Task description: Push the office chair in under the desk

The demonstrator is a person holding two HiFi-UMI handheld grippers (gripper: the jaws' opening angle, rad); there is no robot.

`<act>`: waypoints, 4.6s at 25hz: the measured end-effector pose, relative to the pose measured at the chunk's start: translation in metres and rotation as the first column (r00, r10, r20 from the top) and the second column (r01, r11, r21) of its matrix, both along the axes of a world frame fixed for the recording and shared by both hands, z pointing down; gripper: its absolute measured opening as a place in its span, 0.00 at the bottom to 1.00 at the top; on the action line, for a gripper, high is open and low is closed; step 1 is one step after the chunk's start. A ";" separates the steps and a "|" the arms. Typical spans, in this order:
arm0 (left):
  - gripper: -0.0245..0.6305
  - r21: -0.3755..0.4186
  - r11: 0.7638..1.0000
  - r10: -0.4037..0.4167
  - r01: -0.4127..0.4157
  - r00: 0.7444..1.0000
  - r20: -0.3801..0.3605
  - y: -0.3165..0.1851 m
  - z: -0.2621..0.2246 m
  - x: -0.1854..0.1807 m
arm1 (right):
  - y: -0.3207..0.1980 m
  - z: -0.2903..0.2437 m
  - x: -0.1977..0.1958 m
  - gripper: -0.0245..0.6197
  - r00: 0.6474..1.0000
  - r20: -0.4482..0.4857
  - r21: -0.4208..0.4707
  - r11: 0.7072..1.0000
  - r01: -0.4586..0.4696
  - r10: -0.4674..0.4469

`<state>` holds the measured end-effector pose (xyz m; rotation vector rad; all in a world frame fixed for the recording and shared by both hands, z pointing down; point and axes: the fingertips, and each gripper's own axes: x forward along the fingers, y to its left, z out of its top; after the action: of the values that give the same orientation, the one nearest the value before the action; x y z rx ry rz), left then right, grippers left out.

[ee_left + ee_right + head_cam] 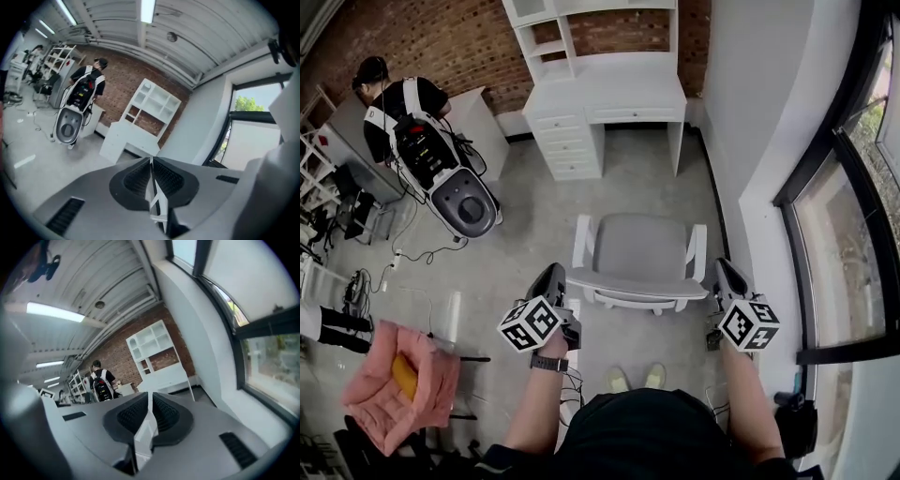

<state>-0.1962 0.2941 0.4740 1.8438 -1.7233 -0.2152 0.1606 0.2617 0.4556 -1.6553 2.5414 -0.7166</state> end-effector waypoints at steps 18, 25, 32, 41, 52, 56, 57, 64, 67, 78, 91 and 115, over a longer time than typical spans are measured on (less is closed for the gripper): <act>0.06 -0.217 0.964 -0.173 0.154 0.982 -0.071 0.035 0.097 0.003 | 0.017 0.127 0.044 0.07 0.997 0.040 -0.274 0.960 -0.050 0.063; 0.22 -0.301 0.939 -0.218 0.166 0.964 -0.149 0.022 0.133 -0.008 | 0.013 0.162 0.046 0.23 0.981 0.122 -0.383 0.918 -0.097 0.154; 0.36 -0.402 0.893 -0.319 0.203 0.915 -0.248 0.001 0.179 -0.038 | 0.008 0.201 0.044 0.40 0.905 0.221 -0.522 0.828 -0.205 0.364; 0.41 -0.482 0.858 -0.353 0.177 0.885 -0.303 -0.037 0.223 -0.039 | 0.004 0.263 0.033 0.44 0.807 0.245 -0.715 0.662 -0.224 0.538; 0.39 -0.613 0.781 -0.440 0.121 0.803 -0.402 -0.045 0.278 -0.024 | -0.008 0.304 0.006 0.44 0.725 0.276 -0.813 0.555 -0.174 0.632; 0.37 -0.607 0.781 -0.449 0.147 0.808 -0.382 -0.057 0.289 -0.035 | -0.017 0.315 0.010 0.44 0.730 0.235 -0.813 0.541 -0.214 0.641; 0.37 -0.602 0.784 -0.446 0.152 0.813 -0.375 -0.060 0.290 -0.037 | -0.019 0.316 0.010 0.44 0.731 0.226 -0.814 0.537 -0.222 0.644; 0.27 -0.616 0.772 -0.457 0.160 0.813 -0.362 -0.078 0.293 -0.044 | -0.028 0.321 0.007 0.34 0.741 0.160 -0.836 0.488 -0.249 0.652; 0.26 -0.619 0.772 -0.444 0.147 0.821 -0.359 -0.092 0.294 -0.046 | -0.037 0.324 0.005 0.32 0.754 0.134 -0.844 0.473 -0.253 0.643; 0.26 -0.625 0.770 -0.428 0.128 0.830 -0.358 -0.146 0.297 -0.054 | -0.083 0.327 -0.005 0.32 0.786 0.098 -0.850 0.463 -0.253 0.610; 0.27 -0.649 0.756 -0.405 0.088 0.841 -0.358 -0.199 0.301 -0.020 | -0.169 0.328 0.030 0.31 0.781 0.132 -0.846 0.480 -0.232 0.611; 0.24 -0.691 0.701 -0.522 0.175 0.786 -0.331 -0.351 0.306 -0.016 | -0.367 0.332 0.031 0.34 0.872 0.138 -0.839 0.523 -0.149 0.470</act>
<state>-0.2123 -0.0566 0.7797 0.8311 -1.4993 -0.2183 0.1912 -0.1054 0.7874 -1.8311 1.5979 -2.1281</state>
